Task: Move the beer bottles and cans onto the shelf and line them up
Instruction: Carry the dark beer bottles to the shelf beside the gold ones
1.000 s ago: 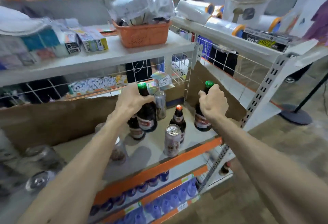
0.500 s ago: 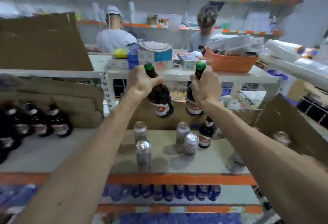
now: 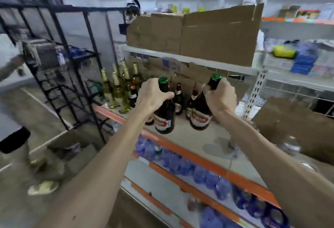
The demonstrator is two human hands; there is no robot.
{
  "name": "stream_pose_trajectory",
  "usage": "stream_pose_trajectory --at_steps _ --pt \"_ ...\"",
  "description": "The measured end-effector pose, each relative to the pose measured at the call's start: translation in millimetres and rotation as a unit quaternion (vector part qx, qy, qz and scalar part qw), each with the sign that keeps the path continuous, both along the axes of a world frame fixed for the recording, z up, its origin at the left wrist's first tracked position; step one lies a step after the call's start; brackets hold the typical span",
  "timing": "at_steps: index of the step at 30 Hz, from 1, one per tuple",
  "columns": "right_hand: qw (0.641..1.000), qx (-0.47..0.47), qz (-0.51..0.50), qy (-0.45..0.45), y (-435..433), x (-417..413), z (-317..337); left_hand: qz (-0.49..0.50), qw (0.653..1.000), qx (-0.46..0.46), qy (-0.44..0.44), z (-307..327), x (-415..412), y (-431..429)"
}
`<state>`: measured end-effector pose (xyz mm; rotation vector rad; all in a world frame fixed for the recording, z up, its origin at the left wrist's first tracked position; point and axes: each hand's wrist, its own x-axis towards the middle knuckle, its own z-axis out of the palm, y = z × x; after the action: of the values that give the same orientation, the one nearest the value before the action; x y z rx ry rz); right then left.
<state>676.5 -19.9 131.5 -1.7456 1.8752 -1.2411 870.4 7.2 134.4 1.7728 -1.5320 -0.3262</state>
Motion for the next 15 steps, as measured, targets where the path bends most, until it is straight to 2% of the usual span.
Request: stream_pose_trajectory --at_steps 6,15 --pt "1.0 0.024 0.013 0.009 -38.3 79.6 -28.2 0.004 1.0 0.025 0.002 -25.0 68.0 -29.5" --pt "0.998 0.062 -0.025 0.012 -134.2 123.2 -62.7 -0.049 0.998 0.051 -0.004 -51.6 101.8 -157.3"
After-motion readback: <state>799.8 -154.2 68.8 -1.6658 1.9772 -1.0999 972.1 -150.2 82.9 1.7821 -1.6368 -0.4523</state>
